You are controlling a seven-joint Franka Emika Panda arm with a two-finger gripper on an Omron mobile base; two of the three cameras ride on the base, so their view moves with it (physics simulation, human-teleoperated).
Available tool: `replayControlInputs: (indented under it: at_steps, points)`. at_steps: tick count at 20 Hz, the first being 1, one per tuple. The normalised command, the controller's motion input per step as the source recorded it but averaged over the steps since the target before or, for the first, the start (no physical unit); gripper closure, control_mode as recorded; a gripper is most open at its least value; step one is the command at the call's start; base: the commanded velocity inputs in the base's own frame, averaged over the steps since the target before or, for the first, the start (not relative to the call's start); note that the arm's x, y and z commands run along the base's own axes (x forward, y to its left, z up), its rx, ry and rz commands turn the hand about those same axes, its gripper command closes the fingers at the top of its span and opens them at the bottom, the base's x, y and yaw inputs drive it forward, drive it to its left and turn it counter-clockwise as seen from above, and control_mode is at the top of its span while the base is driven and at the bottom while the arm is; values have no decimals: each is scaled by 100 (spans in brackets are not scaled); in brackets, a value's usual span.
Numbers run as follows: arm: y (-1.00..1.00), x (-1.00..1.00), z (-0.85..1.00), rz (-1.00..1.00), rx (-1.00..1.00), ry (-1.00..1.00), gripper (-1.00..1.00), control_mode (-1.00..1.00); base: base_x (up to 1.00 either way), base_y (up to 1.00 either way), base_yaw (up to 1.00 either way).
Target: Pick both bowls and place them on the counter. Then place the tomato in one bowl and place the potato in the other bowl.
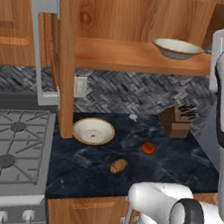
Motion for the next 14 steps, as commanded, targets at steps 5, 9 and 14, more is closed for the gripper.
replayControlInputs:
  at_steps: [5, 9, 14]
  points:
    - [0, 58, 0, 0, 0, 0, -100, -100, 0, 0, 0]
    - [-6, 49, 0, 0, 0, -1, -100, -100, 0, 0, 0]
    - [-2, 39, -1, 0, 0, 0, -100, -100, 0, 0, 0]
